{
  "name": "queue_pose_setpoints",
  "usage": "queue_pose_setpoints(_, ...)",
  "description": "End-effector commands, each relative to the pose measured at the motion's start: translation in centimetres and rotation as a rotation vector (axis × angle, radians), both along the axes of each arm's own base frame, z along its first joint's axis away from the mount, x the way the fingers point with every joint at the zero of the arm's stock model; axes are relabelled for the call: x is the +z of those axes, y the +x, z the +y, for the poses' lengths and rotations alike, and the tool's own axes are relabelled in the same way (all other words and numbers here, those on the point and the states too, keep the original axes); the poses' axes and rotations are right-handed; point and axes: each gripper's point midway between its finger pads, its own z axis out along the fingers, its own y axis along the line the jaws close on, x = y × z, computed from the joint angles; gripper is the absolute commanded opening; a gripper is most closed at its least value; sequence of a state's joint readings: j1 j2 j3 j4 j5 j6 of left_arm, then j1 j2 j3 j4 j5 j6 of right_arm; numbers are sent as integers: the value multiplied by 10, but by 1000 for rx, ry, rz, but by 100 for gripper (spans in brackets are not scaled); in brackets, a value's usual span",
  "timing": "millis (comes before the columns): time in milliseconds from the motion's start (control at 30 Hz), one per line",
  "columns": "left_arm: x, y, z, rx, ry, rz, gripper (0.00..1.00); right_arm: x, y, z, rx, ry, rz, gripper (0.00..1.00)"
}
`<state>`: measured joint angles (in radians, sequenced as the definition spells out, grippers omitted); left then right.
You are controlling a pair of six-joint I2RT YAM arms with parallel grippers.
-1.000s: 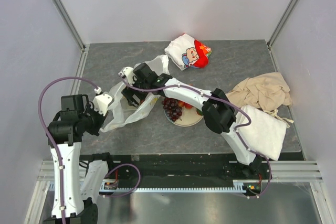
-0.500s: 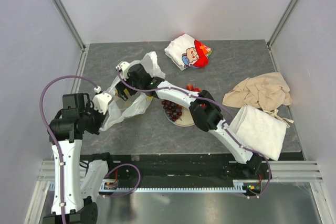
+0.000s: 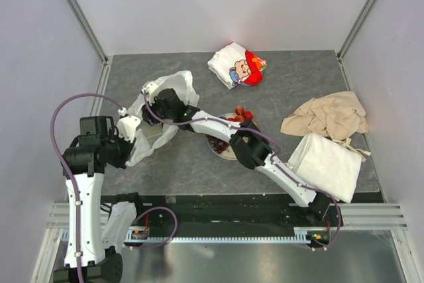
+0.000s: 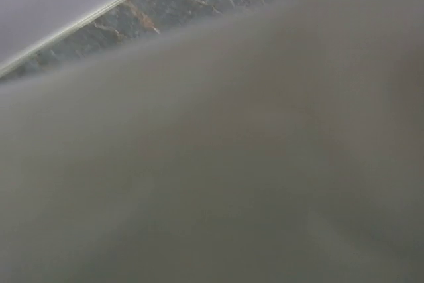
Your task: Take the fake fruits out of the plastic bag
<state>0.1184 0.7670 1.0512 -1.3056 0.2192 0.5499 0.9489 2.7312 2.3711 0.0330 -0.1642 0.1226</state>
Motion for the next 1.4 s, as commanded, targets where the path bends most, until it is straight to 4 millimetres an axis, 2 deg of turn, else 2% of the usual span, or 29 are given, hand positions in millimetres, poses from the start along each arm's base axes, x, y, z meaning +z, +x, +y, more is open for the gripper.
queue_pose_setpoints(0, 7, 12, -2, 30, -30, -50, 1, 76, -4, 10, 47, 133, -75, 45)
queue_pose_setpoints(67, 11, 16, -2, 28, -30, -67, 2, 86, -8, 5, 64, 120, -79, 38)
queue_pose_setpoints(133, 13, 18, -1, 29, -27, -79, 2, 80, -11, -2, 71, 86, -62, 31)
queue_pose_setpoints(167, 14, 19, -2, 30, -30, -86, 2, 95, -15, -7, 80, 84, -67, 26)
queue_pose_setpoints(200, 16, 23, -2, 29, -33, -101, 2, 86, -20, -14, 90, 50, -58, 24)
queue_pose_setpoints(233, 16, 24, -2, 28, -35, -106, 1, 88, -20, -20, 89, 37, -58, 22)
queue_pose_setpoints(267, 16, 25, -3, 30, -37, -113, 1, 113, -20, -28, 85, 52, -81, 20)
queue_pose_setpoints(300, 17, 28, -3, 27, -36, -126, 1, 100, -24, -38, 90, 13, -73, 19)
queue_pose_setpoints(333, 15, 28, -2, 25, -32, -128, 1, 104, -26, -45, 89, 3, -82, 18)
queue_pose_setpoints(367, 15, 28, -1, 19, -22, -130, 2, 130, -29, -55, 84, 19, -112, 17)
queue_pose_setpoints(400, 15, 24, 1, 24, -8, -124, 2, 109, -36, -68, 80, -37, -72, 17)
queue_pose_setpoints(433, 20, 20, 2, 17, 3, -144, 2, 129, -41, -76, 78, -22, -84, 17)
queue_pose_setpoints(467, 21, 17, 4, -2, 25, -147, 2, 127, -48, -80, 84, -36, -73, 17)
queue_pose_setpoints(500, 24, 11, 7, -2, 52, -152, 2, 115, -58, -87, 93, -64, -48, 17)
queue_pose_setpoints(533, 26, 3, 9, -29, 79, -144, 2, 124, -70, -90, 120, -71, -70, 17)
queue_pose_setpoints(567, 29, -7, 9, -48, 96, -145, 2, 117, -81, -95, 137, -108, -46, 18)
queue_pose_setpoints(600, 29, -14, 3, -90, 85, -132, 2, 98, -95, -102, 161, -153, -13, 20)
queue_pose_setpoints(633, 29, -31, -2, -159, 89, -91, 2, 101, -110, -105, 185, -166, -13, 21)
queue_pose_setpoints(667, 29, -37, -4, -176, 85, -90, 2, 88, -119, -112, 204, -213, -19, 28)
queue_pose_setpoints(700, 28, -40, -6, -184, 77, -85, 2, 65, -127, -125, 206, -271, 4, 30)
queue_pose_setpoints(767, 21, -49, -8, -202, 70, -49, 2, 50, -136, -140, 214, -327, 12, 32)
queue_pose_setpoints(800, 18, -52, -7, -200, 72, -33, 2, 33, -142, -152, 227, -370, 24, 33)
queue_pose_setpoints(900, 9, -56, -7, -189, 67, -5, 1, 22, -153, -173, 272, -445, 13, 33)
queue_pose_setpoints(1000, -2, -61, 1, -179, 110, 21, 2, 21, -159, -184, 286, -479, 13, 33)
queue_pose_setpoints(1100, -12, -65, 9, -179, 154, 42, 2, 30, -159, -185, 284, -474, 10, 31)
queue_pose_setpoints(1233, -11, -62, 7, -180, 143, 30, 2, 83, -151, -163, 290, -361, -61, 29)
queue_pose_setpoints(1267, -9, -59, 8, -173, 146, 26, 2, 105, -147, -153, 296, -316, -94, 30)
queue_pose_setpoints(1333, -4, -53, 10, -159, 152, 6, 2, 114, -145, -139, 332, -281, -117, 36)
queue_pose_setpoints(1367, -1, -51, 11, -153, 157, -6, 2, 129, -140, -130, 330, -251, -143, 40)
